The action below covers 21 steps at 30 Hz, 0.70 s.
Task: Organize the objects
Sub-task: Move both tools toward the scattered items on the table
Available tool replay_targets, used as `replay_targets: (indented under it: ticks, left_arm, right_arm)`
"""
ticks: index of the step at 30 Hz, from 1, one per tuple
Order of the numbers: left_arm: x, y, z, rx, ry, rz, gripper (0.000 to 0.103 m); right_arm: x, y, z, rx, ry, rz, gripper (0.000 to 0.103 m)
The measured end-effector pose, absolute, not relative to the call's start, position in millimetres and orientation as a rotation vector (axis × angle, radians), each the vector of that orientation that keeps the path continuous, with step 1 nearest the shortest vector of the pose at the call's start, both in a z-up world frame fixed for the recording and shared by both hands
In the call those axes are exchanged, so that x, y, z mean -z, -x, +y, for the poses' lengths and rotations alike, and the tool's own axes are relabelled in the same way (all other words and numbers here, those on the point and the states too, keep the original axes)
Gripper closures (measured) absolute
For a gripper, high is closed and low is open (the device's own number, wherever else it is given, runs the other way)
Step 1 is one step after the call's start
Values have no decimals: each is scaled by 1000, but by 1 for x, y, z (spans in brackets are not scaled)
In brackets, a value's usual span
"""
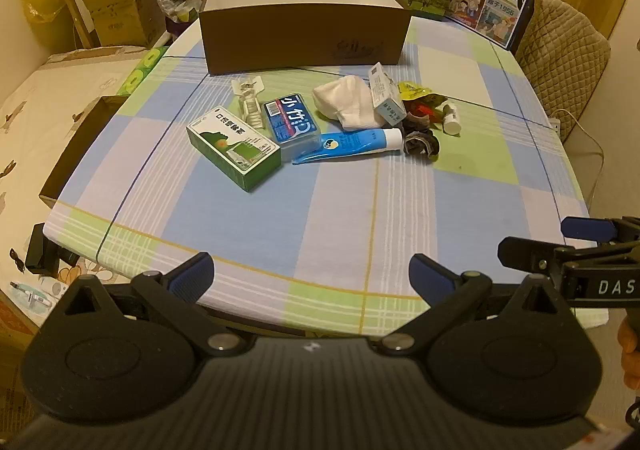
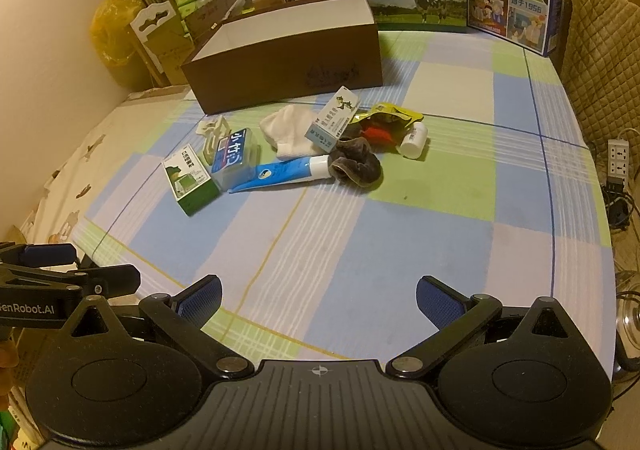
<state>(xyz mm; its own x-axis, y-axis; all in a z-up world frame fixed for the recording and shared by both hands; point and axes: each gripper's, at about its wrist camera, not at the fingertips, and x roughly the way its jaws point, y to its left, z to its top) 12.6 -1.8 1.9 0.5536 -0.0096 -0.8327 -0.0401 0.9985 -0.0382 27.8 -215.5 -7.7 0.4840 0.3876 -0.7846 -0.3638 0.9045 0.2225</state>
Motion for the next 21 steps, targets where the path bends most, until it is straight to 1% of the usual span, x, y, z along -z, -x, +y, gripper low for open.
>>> replay_targets:
  ticks: [21]
  left_arm:
    - [4, -21, -2, -26, 52, 990, 1]
  right_arm:
    - [10, -43, -216, -479, -21, 962, 2]
